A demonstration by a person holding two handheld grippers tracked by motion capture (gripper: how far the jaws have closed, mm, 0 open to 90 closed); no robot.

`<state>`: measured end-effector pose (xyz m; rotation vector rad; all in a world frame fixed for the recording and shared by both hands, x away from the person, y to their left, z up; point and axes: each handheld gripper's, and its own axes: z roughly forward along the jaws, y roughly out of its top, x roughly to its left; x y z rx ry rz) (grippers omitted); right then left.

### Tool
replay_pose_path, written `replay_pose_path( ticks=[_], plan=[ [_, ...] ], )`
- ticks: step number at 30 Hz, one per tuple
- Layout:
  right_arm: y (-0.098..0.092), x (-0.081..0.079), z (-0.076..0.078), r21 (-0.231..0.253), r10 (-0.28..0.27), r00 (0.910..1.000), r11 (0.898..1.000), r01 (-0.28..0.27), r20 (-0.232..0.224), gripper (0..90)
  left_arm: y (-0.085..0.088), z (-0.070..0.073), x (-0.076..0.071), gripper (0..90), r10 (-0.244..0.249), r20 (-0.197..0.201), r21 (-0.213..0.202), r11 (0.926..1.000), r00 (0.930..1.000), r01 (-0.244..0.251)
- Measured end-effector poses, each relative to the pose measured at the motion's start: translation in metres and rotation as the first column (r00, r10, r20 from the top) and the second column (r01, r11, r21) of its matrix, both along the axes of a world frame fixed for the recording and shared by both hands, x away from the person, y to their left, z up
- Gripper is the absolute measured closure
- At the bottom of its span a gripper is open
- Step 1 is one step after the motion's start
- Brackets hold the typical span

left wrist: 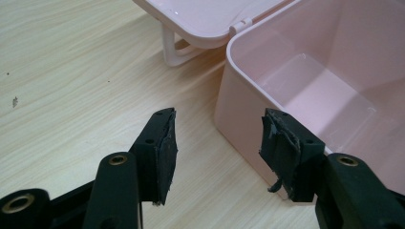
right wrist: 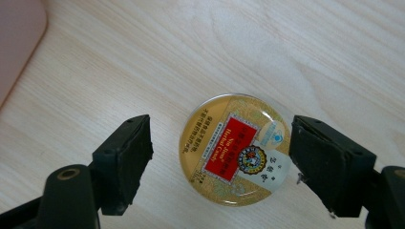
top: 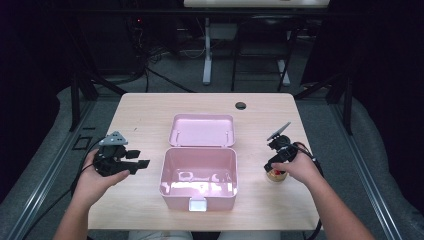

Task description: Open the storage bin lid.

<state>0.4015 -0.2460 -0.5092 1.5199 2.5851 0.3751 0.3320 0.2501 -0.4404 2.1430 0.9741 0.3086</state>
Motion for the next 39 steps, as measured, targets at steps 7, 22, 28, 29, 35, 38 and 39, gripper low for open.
replay_pose_path(
  ticks=[7,22,28,29,35,38,39],
  plan=[
    [-0.004,0.001,-0.011,-0.025,-0.015,0.9997,1.000,0.014,-0.021,19.7,0.002,0.000,0.000,45.8,0.003,-0.003,0.000,1.0000,1.0000,-0.003],
    [-0.002,0.005,-0.021,-0.026,-0.025,0.9988,0.999,0.024,-0.043,17.4,0.007,0.001,0.001,45.9,0.015,-0.004,-0.009,0.9998,0.9999,-0.015],
    [-0.005,0.006,-0.021,-0.042,-0.040,0.9985,0.998,0.039,-0.036,15.3,0.006,0.000,0.001,45.9,0.011,-0.007,-0.008,0.9999,0.9999,-0.011],
    [-0.005,0.006,-0.021,-0.045,-0.044,0.9983,0.998,0.042,-0.039,15.3,0.006,0.000,0.001,45.8,0.009,-0.006,-0.006,0.9999,0.9999,-0.009],
    [-0.005,0.008,-0.025,-0.056,-0.042,0.9977,0.998,0.039,-0.054,15.5,0.006,0.000,0.002,45.9,0.010,-0.007,-0.007,0.9999,0.9999,-0.010],
    [-0.004,0.008,-0.027,-0.062,-0.042,0.9974,0.997,0.038,-0.059,16.8,0.006,0.000,0.002,45.8,0.009,-0.010,-0.005,0.9999,0.9999,-0.009],
    [-0.004,0.009,-0.027,-0.061,-0.040,0.9976,0.998,0.036,-0.056,17.5,0.006,0.000,0.002,45.9,0.011,-0.009,-0.005,0.9999,0.9999,-0.011]
  ],
)
